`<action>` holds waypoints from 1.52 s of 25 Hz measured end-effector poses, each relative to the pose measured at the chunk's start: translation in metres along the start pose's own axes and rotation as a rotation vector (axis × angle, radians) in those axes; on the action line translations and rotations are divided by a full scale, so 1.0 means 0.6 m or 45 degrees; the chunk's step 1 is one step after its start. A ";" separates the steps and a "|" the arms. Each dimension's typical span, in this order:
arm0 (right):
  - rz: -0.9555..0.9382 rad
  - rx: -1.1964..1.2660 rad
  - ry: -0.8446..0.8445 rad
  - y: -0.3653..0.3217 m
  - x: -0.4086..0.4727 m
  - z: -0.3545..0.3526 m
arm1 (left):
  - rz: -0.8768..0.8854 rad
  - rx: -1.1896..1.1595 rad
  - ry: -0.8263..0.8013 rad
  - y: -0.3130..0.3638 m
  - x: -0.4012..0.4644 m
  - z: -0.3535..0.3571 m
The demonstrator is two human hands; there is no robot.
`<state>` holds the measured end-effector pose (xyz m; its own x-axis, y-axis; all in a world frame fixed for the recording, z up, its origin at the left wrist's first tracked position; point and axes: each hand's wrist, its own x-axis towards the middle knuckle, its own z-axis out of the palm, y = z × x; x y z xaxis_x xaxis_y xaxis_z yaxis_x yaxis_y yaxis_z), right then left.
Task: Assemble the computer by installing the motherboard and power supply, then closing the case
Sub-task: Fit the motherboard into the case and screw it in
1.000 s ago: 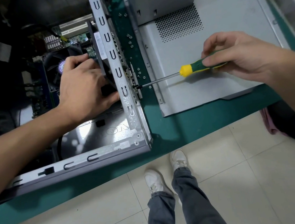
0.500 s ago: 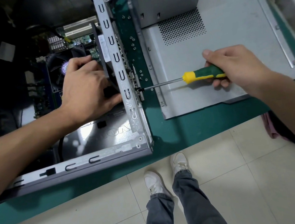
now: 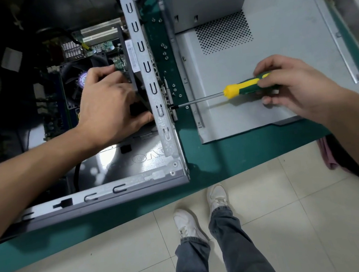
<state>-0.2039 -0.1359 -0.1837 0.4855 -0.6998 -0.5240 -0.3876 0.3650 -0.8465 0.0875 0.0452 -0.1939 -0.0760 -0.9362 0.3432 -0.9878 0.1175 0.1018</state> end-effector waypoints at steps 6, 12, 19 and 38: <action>-0.109 -0.328 0.139 0.005 0.005 0.006 | 0.018 -0.034 0.036 0.003 0.000 0.000; -0.200 0.081 0.054 -0.001 0.001 0.003 | 0.038 -0.080 0.056 0.003 -0.001 -0.002; -0.123 0.094 -0.094 -0.012 0.005 -0.010 | 0.000 -0.046 0.025 0.001 -0.003 0.003; -0.078 -0.104 -0.048 -0.014 0.005 -0.008 | 0.001 0.040 0.051 0.000 -0.001 0.006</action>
<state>-0.2032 -0.1442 -0.1775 0.5390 -0.6951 -0.4757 -0.4178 0.2698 -0.8676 0.0872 0.0443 -0.1974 -0.0723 -0.9218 0.3808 -0.9916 0.1075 0.0720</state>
